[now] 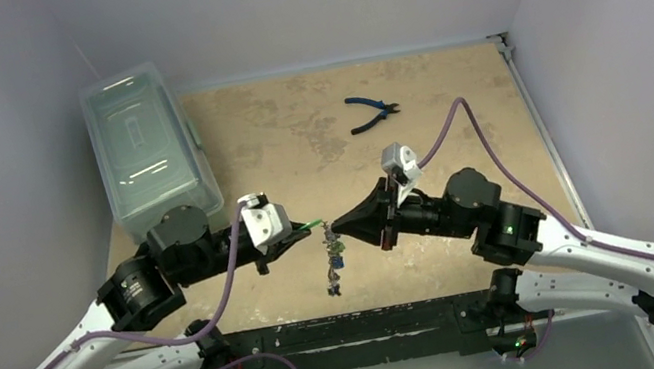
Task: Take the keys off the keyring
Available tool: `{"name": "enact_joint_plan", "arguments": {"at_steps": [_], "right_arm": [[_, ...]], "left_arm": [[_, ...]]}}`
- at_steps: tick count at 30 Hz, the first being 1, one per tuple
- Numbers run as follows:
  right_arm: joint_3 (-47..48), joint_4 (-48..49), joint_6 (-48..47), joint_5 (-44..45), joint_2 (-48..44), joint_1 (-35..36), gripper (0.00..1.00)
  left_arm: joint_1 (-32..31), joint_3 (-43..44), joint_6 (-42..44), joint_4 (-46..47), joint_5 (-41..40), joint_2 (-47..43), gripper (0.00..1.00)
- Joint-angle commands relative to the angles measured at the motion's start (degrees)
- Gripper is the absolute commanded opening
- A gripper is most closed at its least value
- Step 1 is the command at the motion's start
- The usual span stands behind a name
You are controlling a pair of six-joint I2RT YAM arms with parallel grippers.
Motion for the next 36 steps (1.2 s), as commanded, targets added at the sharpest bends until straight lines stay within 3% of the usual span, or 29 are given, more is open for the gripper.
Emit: {"name": "enact_joint_plan", "arguments": {"at_steps": [1, 18, 19, 22, 29, 30, 36], "right_arm": [[1.8, 1.0, 0.3, -2.7, 2.2, -0.1, 0.00], [3.0, 0.2, -0.8, -4.8, 4.6, -0.1, 0.02], [3.0, 0.0, -1.1, -4.8, 4.2, -0.1, 0.14], [2.7, -0.1, -1.2, -5.6, 2.4, -0.1, 0.35], [6.3, -6.9, -4.6, -4.3, 2.4, -0.1, 0.60], [7.1, -7.9, -6.0, -4.5, 2.9, -0.1, 0.69], [10.4, -10.2, -8.8, -7.1, 5.5, -0.1, 0.71]], "left_arm": [[0.3, 2.5, -1.0, 0.9, -2.9, 0.9, 0.00], [0.3, 6.3, 1.1, -1.7, -1.0, 3.6, 0.00], [0.3, 6.7, 1.2, -2.2, -1.2, 3.4, 0.00], [0.3, 8.0, 2.3, -4.2, -1.4, 3.5, 0.00], [0.3, 10.4, 5.9, -11.2, -0.2, 6.7, 0.00], [0.3, 10.5, 6.4, -11.8, -0.2, 7.0, 0.00], [0.2, 11.9, 7.5, -14.2, 1.0, 7.9, 0.00]]}}
